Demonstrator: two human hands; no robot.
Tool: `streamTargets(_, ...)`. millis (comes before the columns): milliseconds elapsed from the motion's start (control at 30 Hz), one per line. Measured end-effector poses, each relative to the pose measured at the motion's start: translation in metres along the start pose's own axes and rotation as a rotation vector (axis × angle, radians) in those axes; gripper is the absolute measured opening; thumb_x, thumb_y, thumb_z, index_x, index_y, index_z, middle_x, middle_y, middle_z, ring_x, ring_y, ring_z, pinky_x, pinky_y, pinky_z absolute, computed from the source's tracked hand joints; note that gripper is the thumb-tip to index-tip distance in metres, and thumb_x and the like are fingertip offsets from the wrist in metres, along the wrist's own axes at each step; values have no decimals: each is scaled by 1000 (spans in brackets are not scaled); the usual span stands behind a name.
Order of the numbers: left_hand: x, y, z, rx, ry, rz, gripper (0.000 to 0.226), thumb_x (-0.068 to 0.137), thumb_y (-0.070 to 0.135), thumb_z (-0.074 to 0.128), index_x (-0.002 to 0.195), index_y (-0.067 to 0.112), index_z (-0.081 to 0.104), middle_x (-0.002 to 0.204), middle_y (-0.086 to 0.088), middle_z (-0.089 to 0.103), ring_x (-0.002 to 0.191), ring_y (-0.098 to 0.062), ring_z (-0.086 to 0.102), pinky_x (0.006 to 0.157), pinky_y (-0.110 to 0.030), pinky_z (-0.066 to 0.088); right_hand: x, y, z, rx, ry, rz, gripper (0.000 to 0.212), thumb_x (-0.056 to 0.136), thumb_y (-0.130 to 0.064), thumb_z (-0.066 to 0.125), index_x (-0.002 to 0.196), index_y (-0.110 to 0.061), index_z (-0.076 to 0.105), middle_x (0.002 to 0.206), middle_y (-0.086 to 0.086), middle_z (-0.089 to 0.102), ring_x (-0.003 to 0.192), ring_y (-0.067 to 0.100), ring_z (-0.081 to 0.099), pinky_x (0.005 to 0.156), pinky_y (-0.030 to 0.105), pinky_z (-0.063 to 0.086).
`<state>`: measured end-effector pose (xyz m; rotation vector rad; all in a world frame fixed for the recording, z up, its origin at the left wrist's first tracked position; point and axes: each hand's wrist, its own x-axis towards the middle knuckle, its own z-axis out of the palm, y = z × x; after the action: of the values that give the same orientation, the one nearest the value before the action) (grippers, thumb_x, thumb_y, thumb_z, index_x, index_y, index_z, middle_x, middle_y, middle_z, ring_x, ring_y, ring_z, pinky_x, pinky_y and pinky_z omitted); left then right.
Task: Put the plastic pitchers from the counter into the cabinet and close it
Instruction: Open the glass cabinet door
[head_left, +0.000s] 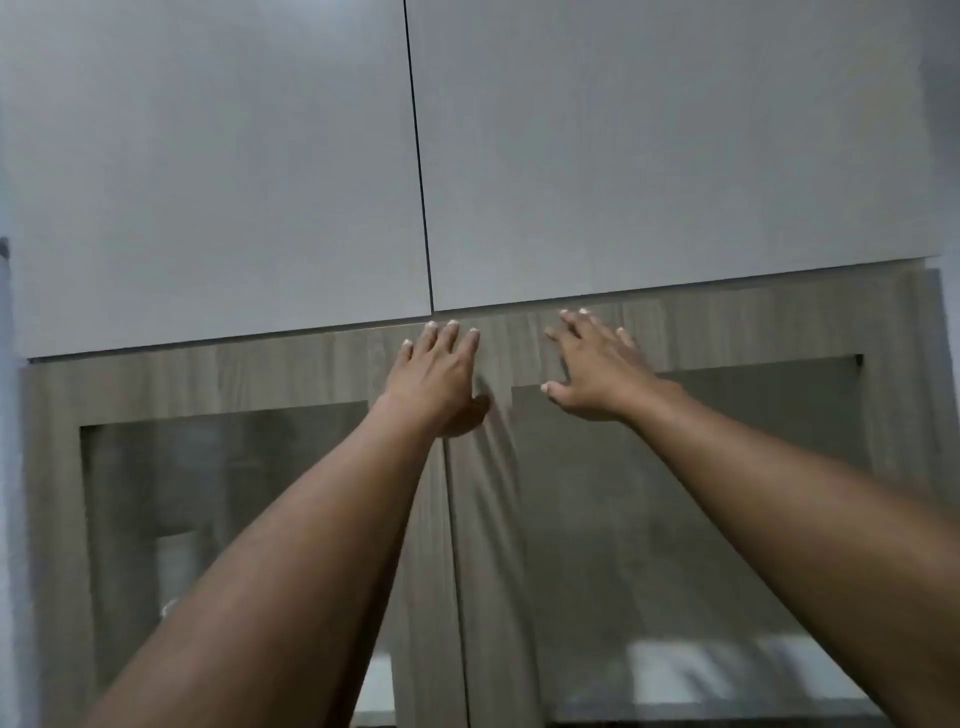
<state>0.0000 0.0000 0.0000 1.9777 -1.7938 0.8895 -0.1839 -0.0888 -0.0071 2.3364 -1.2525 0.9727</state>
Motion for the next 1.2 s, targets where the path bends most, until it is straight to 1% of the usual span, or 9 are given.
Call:
streamTargets(167, 36, -5, 14, 27, 74, -16, 97, 87, 50, 66, 160, 16, 12, 167, -11, 19, 156, -32, 13, 125, -51, 14, 31, 3, 14, -106, 181, -65, 82, 86, -50, 59, 155, -24, 22, 159, 5, 28, 149, 27, 22, 120, 55, 18)
streamTargets(300, 40, -4, 23, 91, 172, -16, 110, 73, 58, 76, 157, 16, 17, 157, -13, 32, 147, -34, 30, 121, -49, 26, 37, 5, 20, -172, 264, -70, 79, 84, -56, 58, 151, -27, 28, 148, 3, 36, 140, 26, 34, 114, 53, 26)
streamTargets(533, 11, 5, -1, 108, 211, -22, 110, 63, 62, 82, 148, 17, 29, 145, -12, 42, 138, -35, 38, 107, -47, 38, 8, -11, -5, -23, 256, -41, 68, 85, -49, 60, 145, -28, 36, 144, 3, 41, 139, 25, 34, 106, 50, 31)
streamTargets(733, -55, 22, -60, 64, 280, 7, 115, 53, 65, 85, 146, 20, 35, 141, -11, 44, 134, -35, 37, 103, -48, 37, -47, -32, -52, 194, 304, 19, 52, 91, -47, 53, 138, -27, 45, 140, 3, 45, 136, 24, 40, 105, 50, 37)
streamTargets(800, -79, 34, -84, 42, 318, 23, 107, 60, 63, 84, 146, 19, 38, 141, -12, 44, 135, -36, 36, 103, -48, 36, -68, -37, -71, 267, 335, 38, 48, 91, -48, 52, 133, -26, 47, 136, 4, 47, 130, 26, 46, 103, 49, 41)
streamTargets(933, -119, 69, -130, -91, 468, 69, 69, 80, 45, 72, 138, 13, 50, 134, -16, 49, 129, -38, 42, 98, -46, 40, -110, -35, -114, 374, 423, 65, 39, 92, -50, 48, 122, -24, 51, 123, 2, 51, 113, 25, 53, 93, 44, 47)
streamTargets(1067, -148, 109, -158, -469, 612, 103, 39, 89, 24, 57, 126, 10, 61, 120, -18, 56, 102, -38, 60, 74, -35, 43, -151, -19, -156, 455, 457, 73, 35, 96, -50, 45, 113, -21, 55, 114, 0, 54, 103, 19, 56, 88, 37, 47)
streamTargets(1133, -161, 136, -170, -632, 697, 114, 36, 90, 20, 54, 122, 8, 63, 114, -18, 58, 86, -35, 63, 67, -31, 41, -172, -13, -179, 508, 464, 78, 33, 98, -48, 44, 111, -19, 56, 112, 1, 56, 100, 17, 55, 84, 31, 45)
streamTargets(1200, -177, 168, -182, -789, 795, 130, 37, 86, 21, 50, 118, 5, 63, 106, -16, 61, 76, -26, 59, 64, -27, 39, -195, -4, -203, 576, 471, 107, 32, 99, -46, 44, 110, -19, 56, 112, 3, 59, 100, 18, 56, 80, 29, 43)
